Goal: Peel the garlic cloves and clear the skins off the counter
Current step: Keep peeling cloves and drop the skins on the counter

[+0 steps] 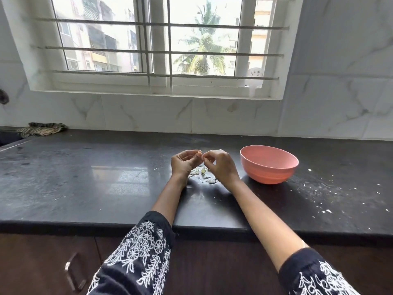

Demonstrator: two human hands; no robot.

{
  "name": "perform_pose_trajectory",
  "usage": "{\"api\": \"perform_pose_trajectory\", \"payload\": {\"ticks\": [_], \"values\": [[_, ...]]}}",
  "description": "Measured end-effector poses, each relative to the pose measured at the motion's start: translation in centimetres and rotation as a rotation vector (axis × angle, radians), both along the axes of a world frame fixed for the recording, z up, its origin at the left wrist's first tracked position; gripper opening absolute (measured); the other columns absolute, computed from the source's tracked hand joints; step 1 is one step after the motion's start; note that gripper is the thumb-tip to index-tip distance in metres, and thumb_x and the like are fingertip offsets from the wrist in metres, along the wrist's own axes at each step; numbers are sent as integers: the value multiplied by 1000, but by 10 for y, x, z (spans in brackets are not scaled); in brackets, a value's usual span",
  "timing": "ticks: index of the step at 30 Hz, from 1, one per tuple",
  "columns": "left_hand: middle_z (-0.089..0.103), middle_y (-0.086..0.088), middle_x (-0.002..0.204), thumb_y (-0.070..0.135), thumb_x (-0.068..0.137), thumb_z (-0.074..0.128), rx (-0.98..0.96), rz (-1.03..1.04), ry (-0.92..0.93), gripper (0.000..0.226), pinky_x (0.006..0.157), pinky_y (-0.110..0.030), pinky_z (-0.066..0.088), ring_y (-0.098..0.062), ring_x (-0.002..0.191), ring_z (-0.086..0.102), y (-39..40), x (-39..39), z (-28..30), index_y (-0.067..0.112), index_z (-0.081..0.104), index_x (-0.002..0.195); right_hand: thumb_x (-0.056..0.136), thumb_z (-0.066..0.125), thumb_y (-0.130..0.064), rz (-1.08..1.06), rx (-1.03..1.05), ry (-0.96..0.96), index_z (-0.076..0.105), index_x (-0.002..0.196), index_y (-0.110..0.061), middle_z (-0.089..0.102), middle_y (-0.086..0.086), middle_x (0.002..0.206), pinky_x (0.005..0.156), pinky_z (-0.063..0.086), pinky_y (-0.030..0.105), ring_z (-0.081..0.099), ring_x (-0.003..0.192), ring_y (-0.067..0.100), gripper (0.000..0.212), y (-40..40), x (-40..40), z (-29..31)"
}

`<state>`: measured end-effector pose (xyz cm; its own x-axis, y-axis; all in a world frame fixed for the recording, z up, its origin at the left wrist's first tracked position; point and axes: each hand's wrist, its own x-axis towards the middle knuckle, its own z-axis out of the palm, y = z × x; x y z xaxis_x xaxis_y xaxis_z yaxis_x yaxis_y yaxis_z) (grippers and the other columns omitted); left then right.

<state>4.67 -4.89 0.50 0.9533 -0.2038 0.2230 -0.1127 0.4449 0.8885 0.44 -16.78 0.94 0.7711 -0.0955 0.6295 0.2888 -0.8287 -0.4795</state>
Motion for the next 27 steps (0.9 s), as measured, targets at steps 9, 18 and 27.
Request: {"api": "perform_pose_trajectory", "payload": {"ticks": [9, 18, 27], "values": [[69, 0, 59, 0, 80, 68, 62, -6, -10, 7, 61, -18, 56, -9, 57, 67, -1, -3, 1, 4, 63, 79, 90, 54, -29, -119, -114, -22, 66, 82, -10, 67, 3, 83, 65, 38, 32, 52, 87, 19, 24, 3, -3, 2], [68, 1, 58, -6, 78, 68, 80, 15, -23, 13, 62, -18, 56, -8, 57, 66, -1, -1, 1, 5, 63, 75, 86, 58, -11, -69, -134, -124, 61, 68, 0, 62, 13, 68, 61, 42, 37, 48, 73, 26, 21, 8, -1, 1], [69, -4, 63, -7, 79, 66, 58, -2, -53, 11, 65, -20, 57, -12, 59, 67, -1, -2, 1, 3, 64, 76, 82, 61, -8, -64, 27, -134, 64, 74, -2, 63, 11, 69, 63, 32, 31, 45, 70, 20, 11, 4, 0, 3]]}}
